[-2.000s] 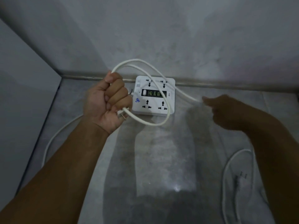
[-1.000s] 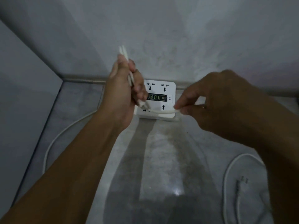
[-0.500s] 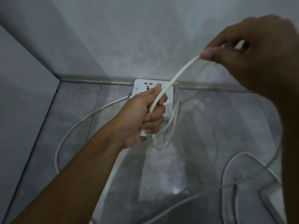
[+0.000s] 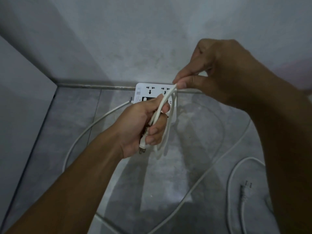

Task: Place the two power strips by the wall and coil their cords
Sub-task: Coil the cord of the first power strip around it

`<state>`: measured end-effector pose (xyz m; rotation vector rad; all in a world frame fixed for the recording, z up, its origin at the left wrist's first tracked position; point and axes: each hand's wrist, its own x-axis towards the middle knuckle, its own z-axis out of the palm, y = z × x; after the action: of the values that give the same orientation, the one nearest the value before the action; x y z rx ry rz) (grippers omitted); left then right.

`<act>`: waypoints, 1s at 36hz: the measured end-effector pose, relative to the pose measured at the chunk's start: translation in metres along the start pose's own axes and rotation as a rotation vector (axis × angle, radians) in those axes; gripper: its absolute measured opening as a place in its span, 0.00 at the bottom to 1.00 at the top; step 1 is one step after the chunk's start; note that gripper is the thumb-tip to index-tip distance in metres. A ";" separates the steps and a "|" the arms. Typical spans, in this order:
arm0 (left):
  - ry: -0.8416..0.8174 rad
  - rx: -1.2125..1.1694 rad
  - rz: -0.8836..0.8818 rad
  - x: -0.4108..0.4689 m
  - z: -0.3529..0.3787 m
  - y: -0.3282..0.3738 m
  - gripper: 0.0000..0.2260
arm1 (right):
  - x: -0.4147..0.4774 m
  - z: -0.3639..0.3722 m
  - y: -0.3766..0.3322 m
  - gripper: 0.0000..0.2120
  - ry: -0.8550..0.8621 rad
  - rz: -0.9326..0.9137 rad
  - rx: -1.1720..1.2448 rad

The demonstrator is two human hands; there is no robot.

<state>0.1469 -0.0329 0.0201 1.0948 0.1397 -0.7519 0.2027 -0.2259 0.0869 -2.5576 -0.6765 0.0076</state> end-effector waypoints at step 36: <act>0.005 0.096 0.051 -0.002 0.001 0.009 0.16 | -0.006 0.077 0.024 0.12 0.169 0.065 0.413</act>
<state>0.1505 -0.0307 0.0278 1.1877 0.0805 -0.7158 0.1991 -0.2112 0.0075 -2.1527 -0.4698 -0.0417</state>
